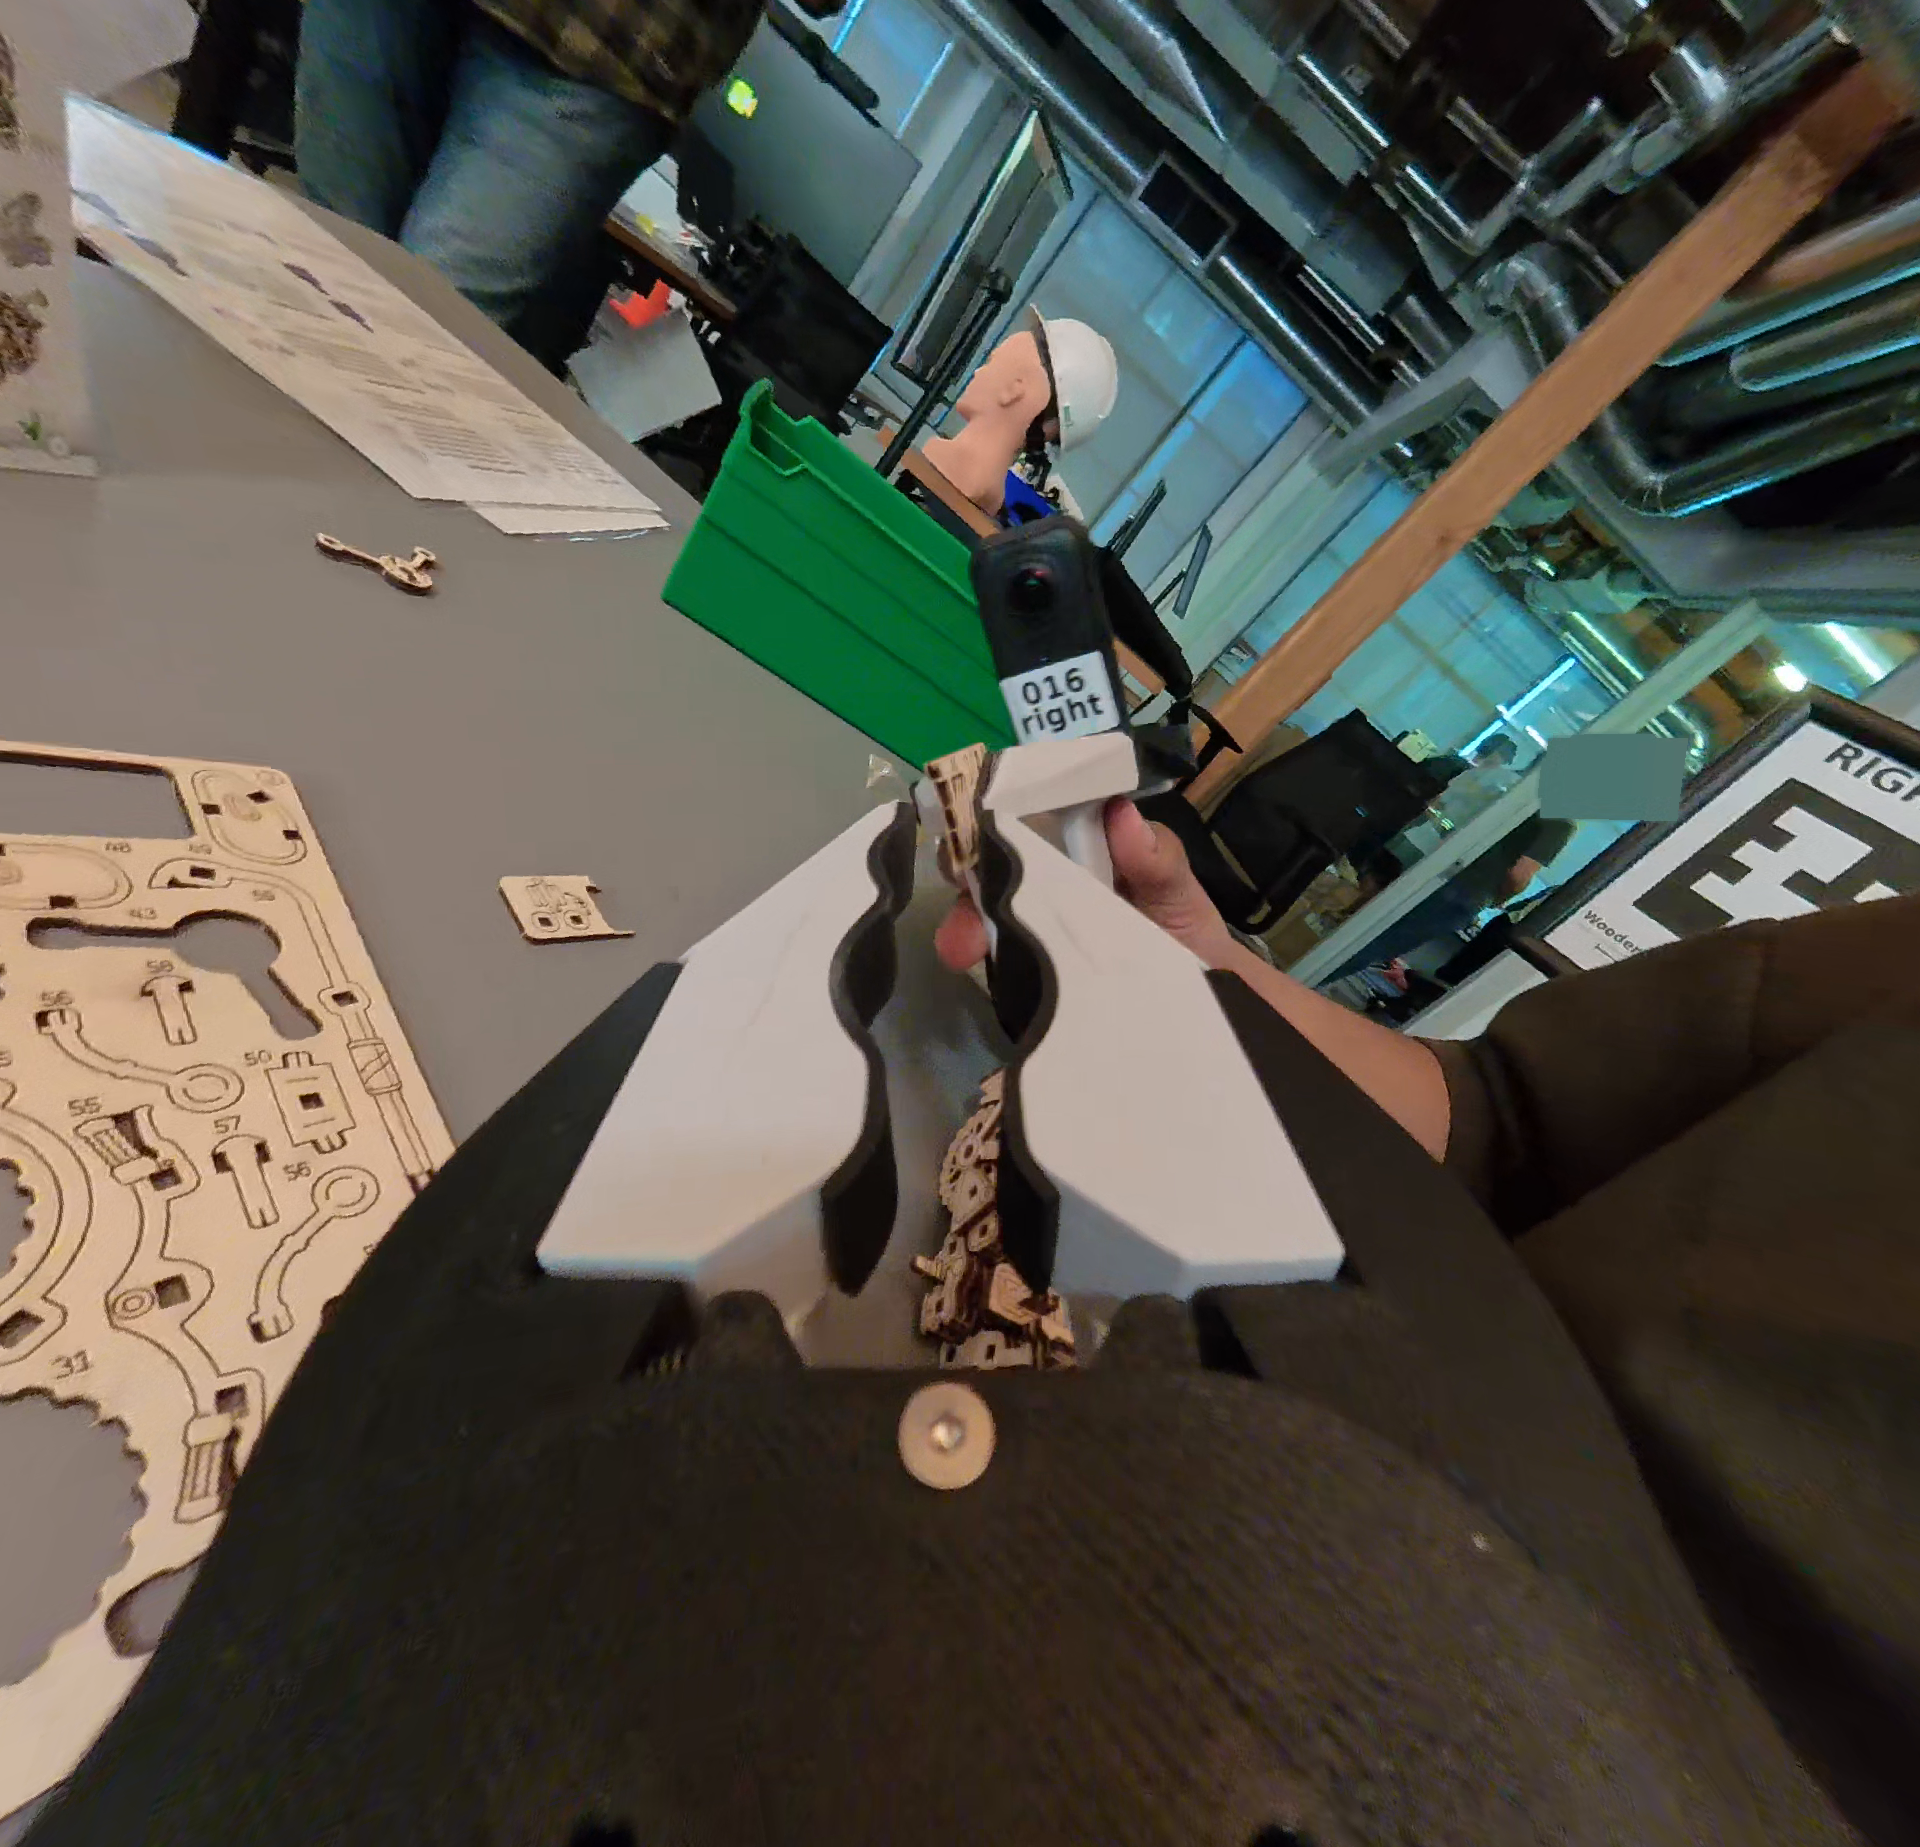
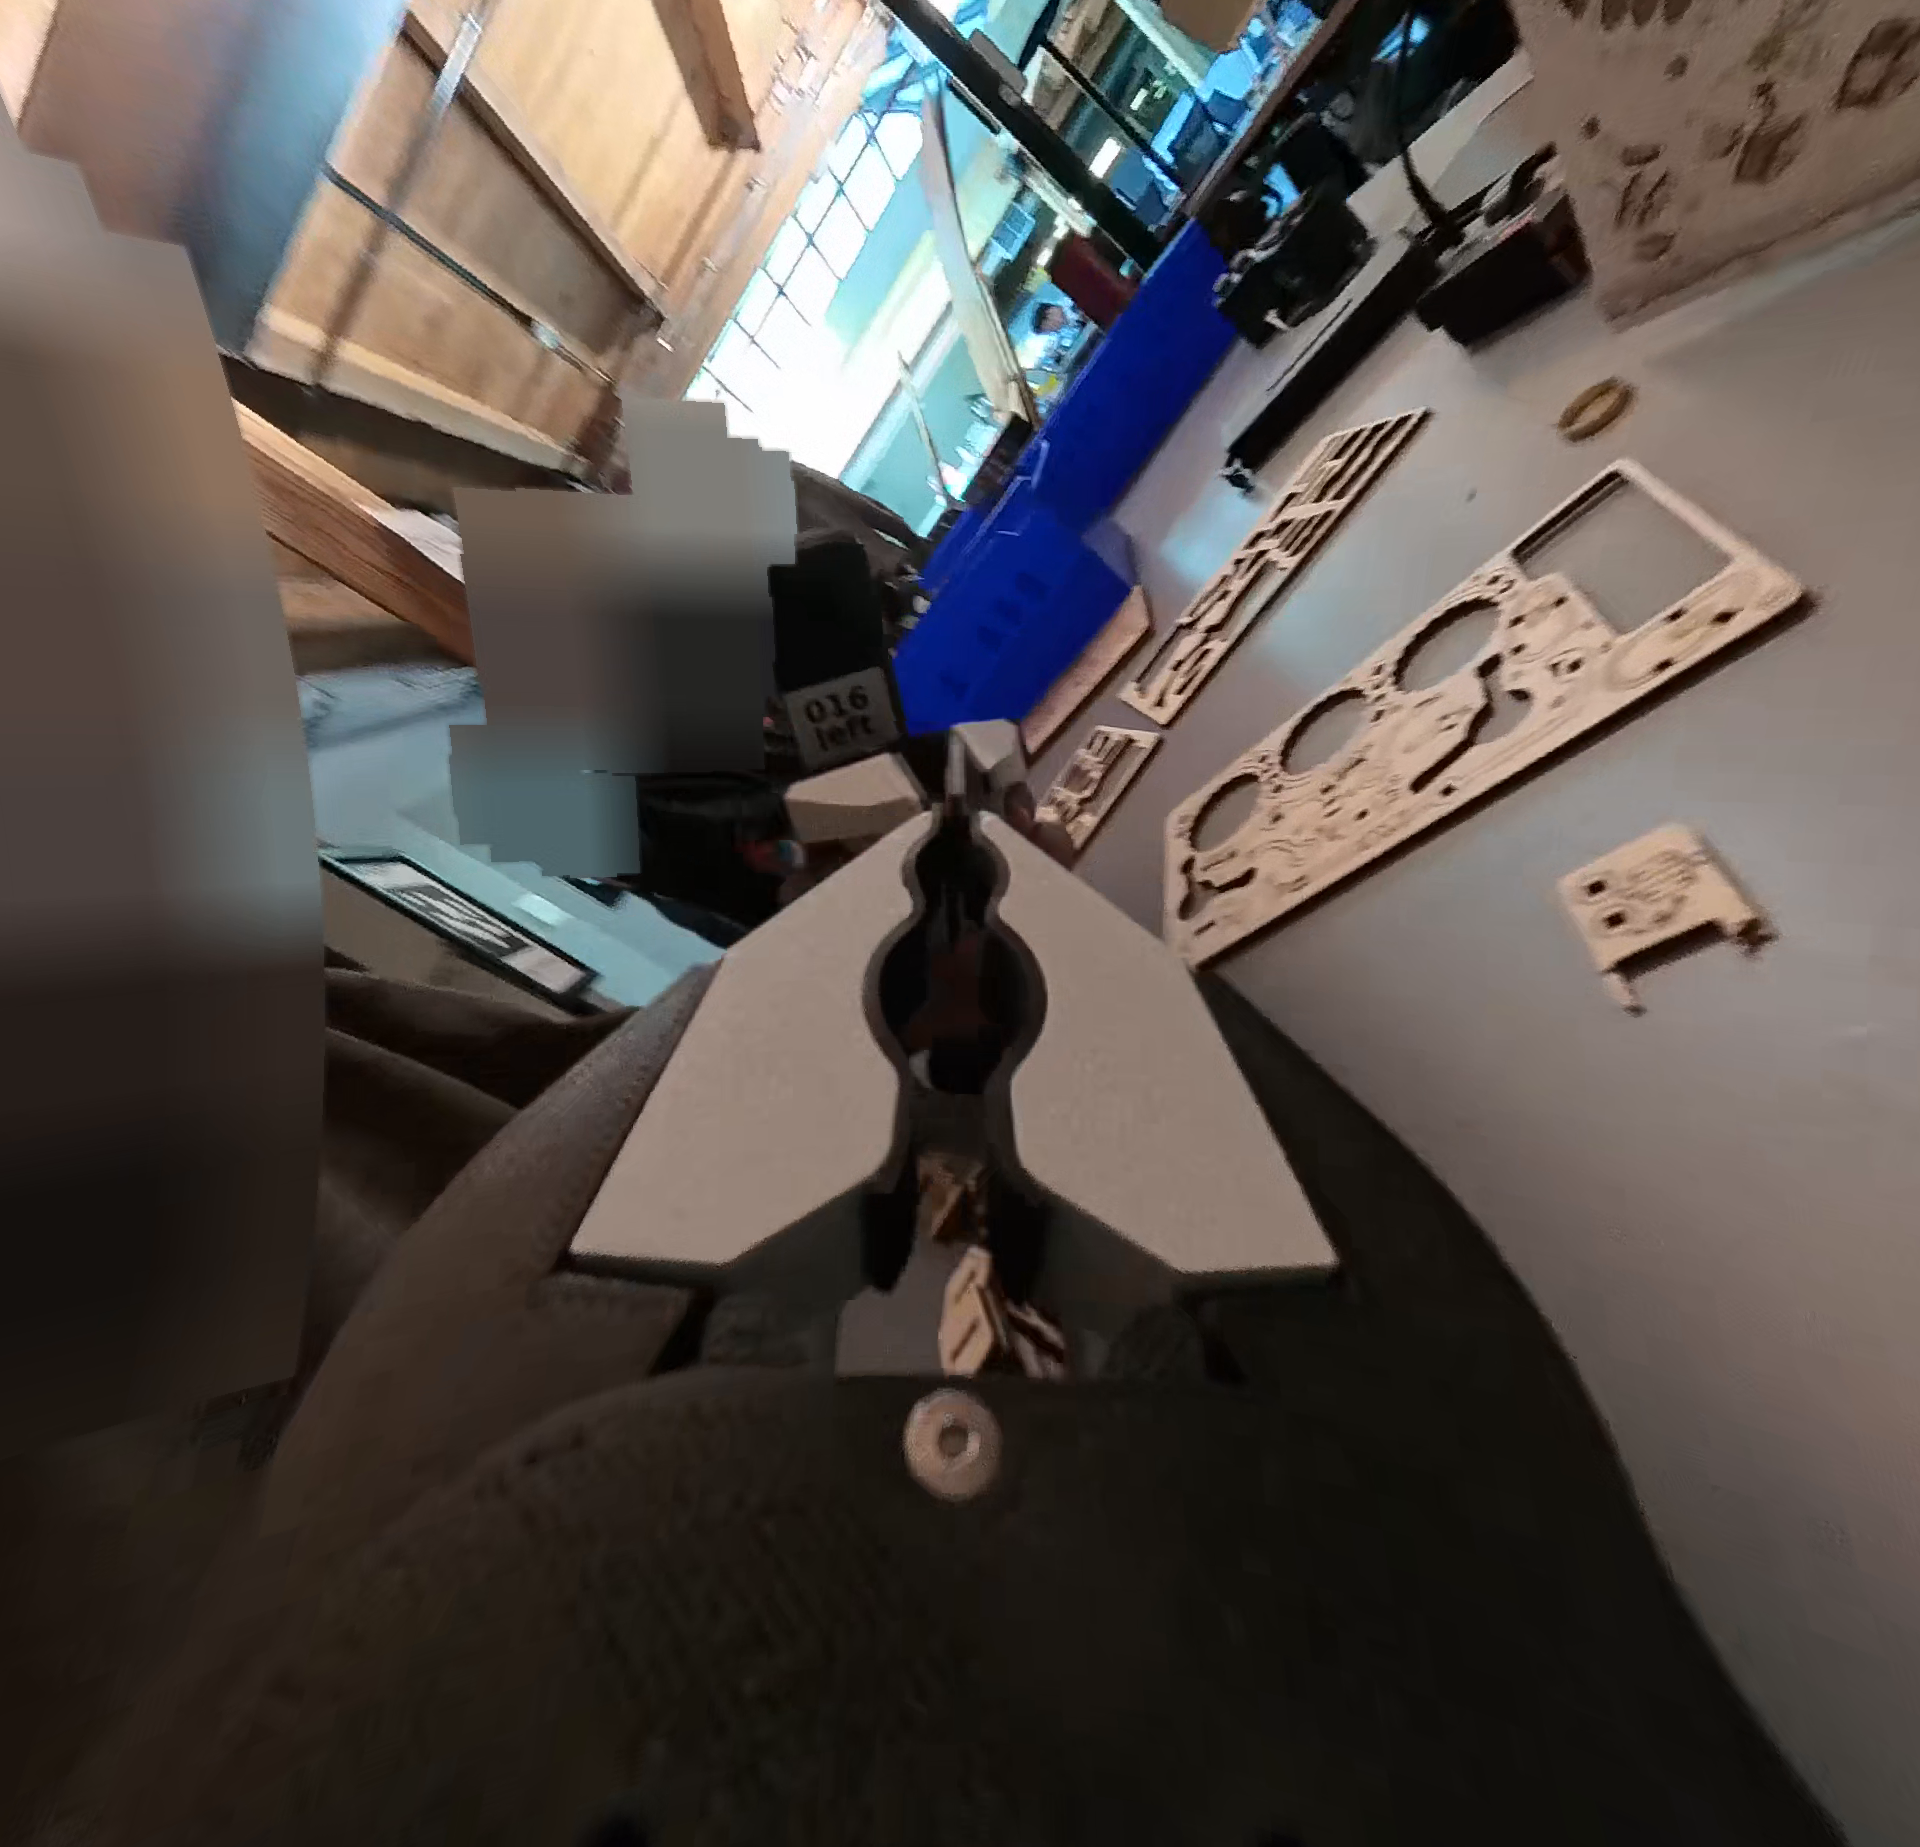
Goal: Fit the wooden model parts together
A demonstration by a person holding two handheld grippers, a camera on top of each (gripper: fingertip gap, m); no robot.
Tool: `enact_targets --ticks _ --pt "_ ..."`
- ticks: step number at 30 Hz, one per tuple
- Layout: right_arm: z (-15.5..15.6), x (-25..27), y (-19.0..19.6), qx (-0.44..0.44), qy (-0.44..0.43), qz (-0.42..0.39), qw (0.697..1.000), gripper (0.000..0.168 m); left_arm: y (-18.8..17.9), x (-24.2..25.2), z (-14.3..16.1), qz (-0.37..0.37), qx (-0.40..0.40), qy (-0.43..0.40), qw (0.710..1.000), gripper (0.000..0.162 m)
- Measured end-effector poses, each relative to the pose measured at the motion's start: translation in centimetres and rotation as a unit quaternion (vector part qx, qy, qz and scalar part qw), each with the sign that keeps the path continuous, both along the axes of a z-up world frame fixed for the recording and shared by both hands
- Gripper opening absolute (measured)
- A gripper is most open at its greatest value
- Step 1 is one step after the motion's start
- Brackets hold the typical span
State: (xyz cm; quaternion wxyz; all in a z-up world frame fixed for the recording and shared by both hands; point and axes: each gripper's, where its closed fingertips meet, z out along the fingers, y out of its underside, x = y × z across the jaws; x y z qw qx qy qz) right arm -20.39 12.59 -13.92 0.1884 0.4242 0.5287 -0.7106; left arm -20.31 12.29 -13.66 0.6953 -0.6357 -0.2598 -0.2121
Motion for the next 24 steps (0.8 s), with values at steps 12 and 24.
enact_targets --ticks 12,24 --pt "-0.67 0.43 -0.87 0.09 0.062 -0.008 0.994 0.0 0.14 0.18 -0.53 -0.018 -0.012 -0.009 1.0 0.005" --pt "-0.79 0.18 -0.52 0.103 0.067 -0.017 0.992 0.001 0.12 0.09 -0.9 -0.02 -0.022 -0.012 0.999 0.001"
